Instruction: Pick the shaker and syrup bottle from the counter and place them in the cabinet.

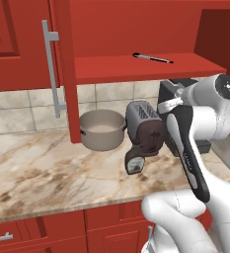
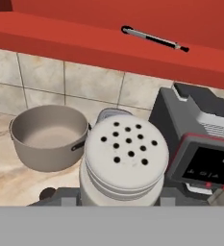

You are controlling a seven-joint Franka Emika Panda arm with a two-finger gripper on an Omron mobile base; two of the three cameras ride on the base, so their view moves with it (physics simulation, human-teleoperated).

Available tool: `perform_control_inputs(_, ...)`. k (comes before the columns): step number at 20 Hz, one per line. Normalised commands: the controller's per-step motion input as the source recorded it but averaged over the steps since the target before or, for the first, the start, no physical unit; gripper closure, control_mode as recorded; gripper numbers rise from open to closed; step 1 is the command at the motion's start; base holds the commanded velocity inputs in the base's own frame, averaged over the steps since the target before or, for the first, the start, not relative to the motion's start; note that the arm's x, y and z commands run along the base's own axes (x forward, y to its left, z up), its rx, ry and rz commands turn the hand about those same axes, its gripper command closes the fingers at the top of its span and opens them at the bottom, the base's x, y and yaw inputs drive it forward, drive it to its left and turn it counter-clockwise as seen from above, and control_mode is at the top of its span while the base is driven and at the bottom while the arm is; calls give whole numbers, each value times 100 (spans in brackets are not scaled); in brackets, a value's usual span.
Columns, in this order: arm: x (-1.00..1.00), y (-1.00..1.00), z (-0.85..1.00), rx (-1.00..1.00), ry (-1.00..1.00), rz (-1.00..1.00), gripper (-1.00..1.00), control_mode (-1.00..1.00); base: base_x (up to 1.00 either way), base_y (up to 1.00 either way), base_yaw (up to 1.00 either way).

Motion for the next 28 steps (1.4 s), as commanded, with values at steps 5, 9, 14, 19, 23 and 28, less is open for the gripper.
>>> perform_control_inputs(5,0,0,19,3,0,-1,100,-100,0,0,0)
perform_control_inputs(9,0,0,20,1,-2,-3,100,-100,0,0,0)
perform_control_inputs(14,0,0,21,0,-2,-6,100,-100,0,0,0)
perform_control_inputs(19,4,0,22,1,-2,-5,100,-100,0,0,0)
perform_control_inputs(23,9,0,18,3,-1,-3,100,-100,0,0,0)
perform_control_inputs(28,9,-1,19,5,0,0,100,-100,0,0,0)
